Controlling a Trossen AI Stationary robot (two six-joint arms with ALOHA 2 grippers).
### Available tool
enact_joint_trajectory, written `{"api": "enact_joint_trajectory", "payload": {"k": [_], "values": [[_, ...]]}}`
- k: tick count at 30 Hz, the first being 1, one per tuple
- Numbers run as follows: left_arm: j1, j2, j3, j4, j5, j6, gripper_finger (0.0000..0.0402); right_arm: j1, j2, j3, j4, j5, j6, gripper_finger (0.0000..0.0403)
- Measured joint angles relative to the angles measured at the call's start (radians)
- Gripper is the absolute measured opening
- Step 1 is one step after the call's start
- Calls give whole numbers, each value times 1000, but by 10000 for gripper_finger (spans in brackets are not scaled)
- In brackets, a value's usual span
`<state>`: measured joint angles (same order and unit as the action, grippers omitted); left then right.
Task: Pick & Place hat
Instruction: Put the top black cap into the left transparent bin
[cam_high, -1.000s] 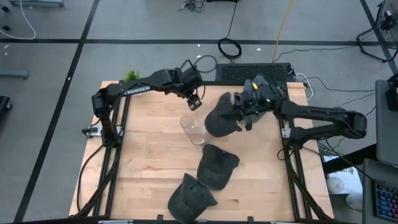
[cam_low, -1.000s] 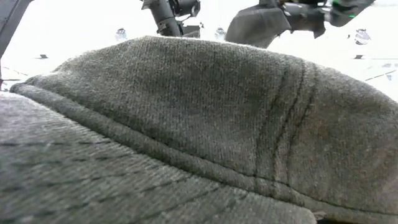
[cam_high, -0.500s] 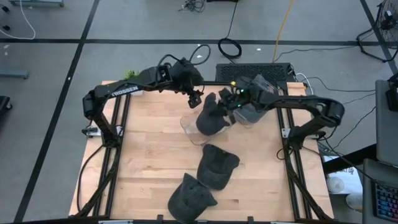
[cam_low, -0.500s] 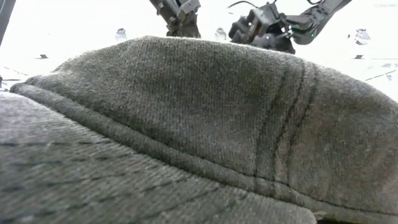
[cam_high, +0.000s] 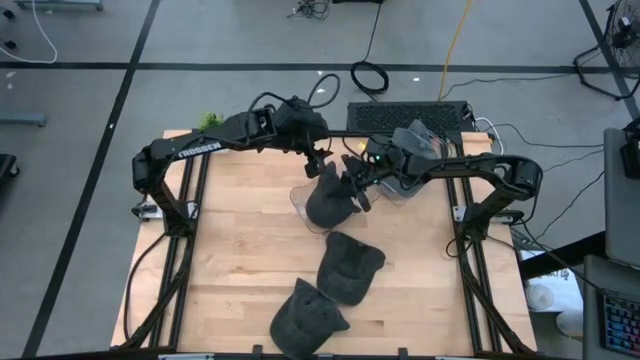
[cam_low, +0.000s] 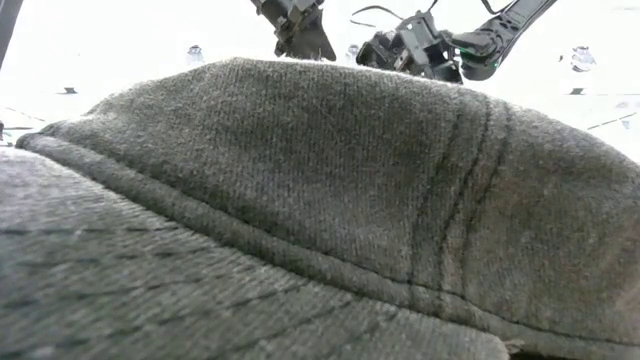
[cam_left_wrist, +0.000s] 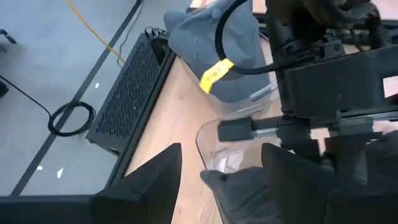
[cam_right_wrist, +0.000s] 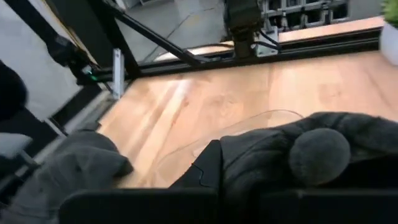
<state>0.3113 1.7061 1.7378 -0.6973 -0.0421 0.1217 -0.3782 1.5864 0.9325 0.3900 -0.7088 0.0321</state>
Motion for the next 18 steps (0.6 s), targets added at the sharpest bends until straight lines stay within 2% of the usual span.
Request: {"api": "enact_joint_trajectory", "payload": {"k": [4,7,11,15,18], "values": [[-7,3,-1,-5,0,-9,232,1,24,0,-64,131,-48,0],[-12,2,-1,-5,0,-12,232,-1,53,-1,-137,191,-54,0],[-14,2,-1,-8,0,-24,232,6,83,0,-158,309,-100,1],[-14,2,-1,-29,-1,-30,232,17,76,0,-165,461,-129,17],[-14,2,-1,-43,-2,-33,232,22,52,0,-187,502,-193,36]]}}
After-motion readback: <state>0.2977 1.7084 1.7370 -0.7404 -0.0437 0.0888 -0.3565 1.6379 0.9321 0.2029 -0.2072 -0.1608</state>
